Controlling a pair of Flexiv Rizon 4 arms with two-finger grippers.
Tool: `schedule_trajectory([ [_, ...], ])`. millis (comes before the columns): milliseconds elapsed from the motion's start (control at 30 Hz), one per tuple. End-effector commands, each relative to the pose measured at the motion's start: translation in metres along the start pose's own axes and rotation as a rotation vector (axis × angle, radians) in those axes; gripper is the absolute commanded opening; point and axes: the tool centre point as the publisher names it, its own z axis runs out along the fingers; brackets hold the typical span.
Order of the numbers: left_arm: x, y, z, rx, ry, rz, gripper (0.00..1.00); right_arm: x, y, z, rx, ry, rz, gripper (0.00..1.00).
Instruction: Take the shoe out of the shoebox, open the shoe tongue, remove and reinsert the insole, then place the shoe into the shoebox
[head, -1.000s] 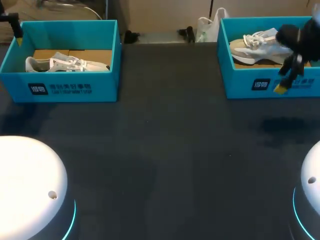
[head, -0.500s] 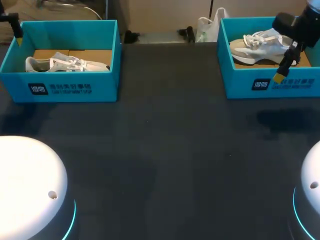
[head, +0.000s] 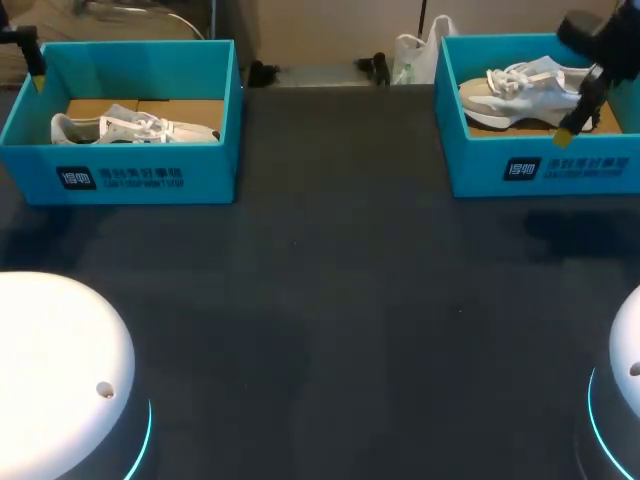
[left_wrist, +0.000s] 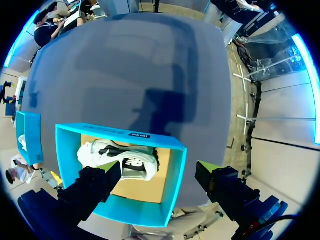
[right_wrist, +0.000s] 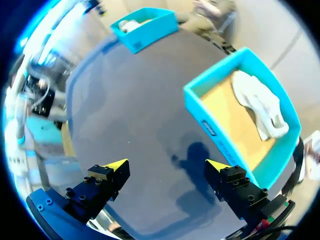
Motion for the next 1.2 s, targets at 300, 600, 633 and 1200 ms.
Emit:
schedule_trajectory([
  [300,0.000,-0.002,0.000,-0.004,0.001,0.001,1.00,-0.112,0.018,-0.024,0.075,-0.010,0.351,1.00],
  [600,0.000,-0.002,0.000,-0.004,0.001,0.001,1.00,-0.112,0.018,-0.024,0.075,-0.010,0.351,1.00],
  [633,0.000,-0.002,0.000,-0.004,0.001,0.001,1.00,-0.112,0.018,-0.024,0.075,-0.010,0.351,1.00],
  [1200,0.000,-0.002,0.000,-0.004,0.001,0.001,1.00,-0.221,0.050,-0.029,0.036,-0.248,0.616,1.00],
])
